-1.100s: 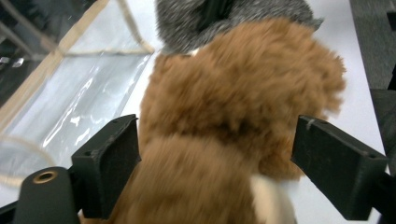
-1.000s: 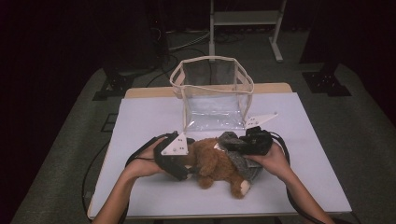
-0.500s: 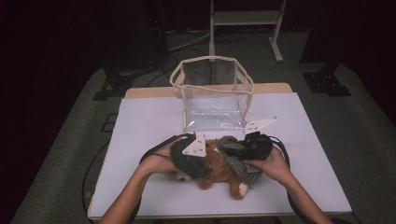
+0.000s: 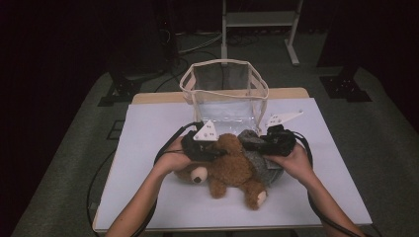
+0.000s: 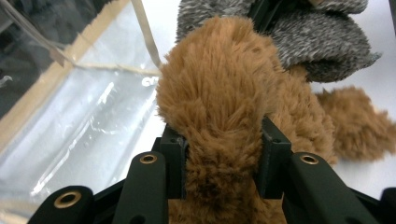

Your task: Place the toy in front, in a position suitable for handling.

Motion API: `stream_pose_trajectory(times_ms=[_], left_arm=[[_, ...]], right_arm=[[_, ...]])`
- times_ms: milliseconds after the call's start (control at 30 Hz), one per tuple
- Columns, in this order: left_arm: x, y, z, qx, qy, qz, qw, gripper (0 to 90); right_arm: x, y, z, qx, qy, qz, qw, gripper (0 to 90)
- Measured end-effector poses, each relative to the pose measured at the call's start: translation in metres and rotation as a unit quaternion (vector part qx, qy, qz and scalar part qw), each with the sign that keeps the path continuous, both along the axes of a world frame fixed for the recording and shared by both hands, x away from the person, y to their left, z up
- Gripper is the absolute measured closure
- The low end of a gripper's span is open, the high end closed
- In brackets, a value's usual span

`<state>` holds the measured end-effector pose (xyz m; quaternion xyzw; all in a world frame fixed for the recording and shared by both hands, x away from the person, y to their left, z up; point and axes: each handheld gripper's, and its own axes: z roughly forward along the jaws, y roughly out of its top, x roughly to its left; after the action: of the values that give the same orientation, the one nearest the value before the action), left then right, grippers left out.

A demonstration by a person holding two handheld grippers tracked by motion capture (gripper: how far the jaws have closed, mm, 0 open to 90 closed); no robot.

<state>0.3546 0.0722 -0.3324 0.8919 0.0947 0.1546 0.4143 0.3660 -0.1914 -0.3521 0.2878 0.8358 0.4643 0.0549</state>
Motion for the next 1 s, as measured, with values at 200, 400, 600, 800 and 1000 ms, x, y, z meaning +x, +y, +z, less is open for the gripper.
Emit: stream_pose_trajectory(times_ms=[200,400,600,800,1000], left_arm=[[0.009,-0.015,0.028,-0.033,-0.034,0.012,0.9988,62.6],[0.005,-0.020,0.022,-0.028,-0.044,0.006,0.9986,60.6],[-0.013,-0.003,-0.008,-0.022,-0.029,-0.003,0.9993,54.3],[-0.025,0.023,-0.027,-0.013,-0.015,-0.006,0.9998,44.2],[-0.039,0.041,-0.025,-0.013,-0.009,-0.027,0.9995,25.2]], right_arm=[[0.013,-0.013,0.029,-0.007,-0.025,-0.020,0.9995,70.2],[0.016,-0.015,0.043,0.005,-0.036,-0.024,0.9991,70.2],[0.021,0.008,0.016,-0.023,-0.013,0.001,0.9996,70.1],[0.015,0.027,-0.004,-0.003,-0.001,0.034,0.9994,70.2],[0.000,0.031,-0.008,-0.011,-0.018,0.042,0.9989,70.2]])
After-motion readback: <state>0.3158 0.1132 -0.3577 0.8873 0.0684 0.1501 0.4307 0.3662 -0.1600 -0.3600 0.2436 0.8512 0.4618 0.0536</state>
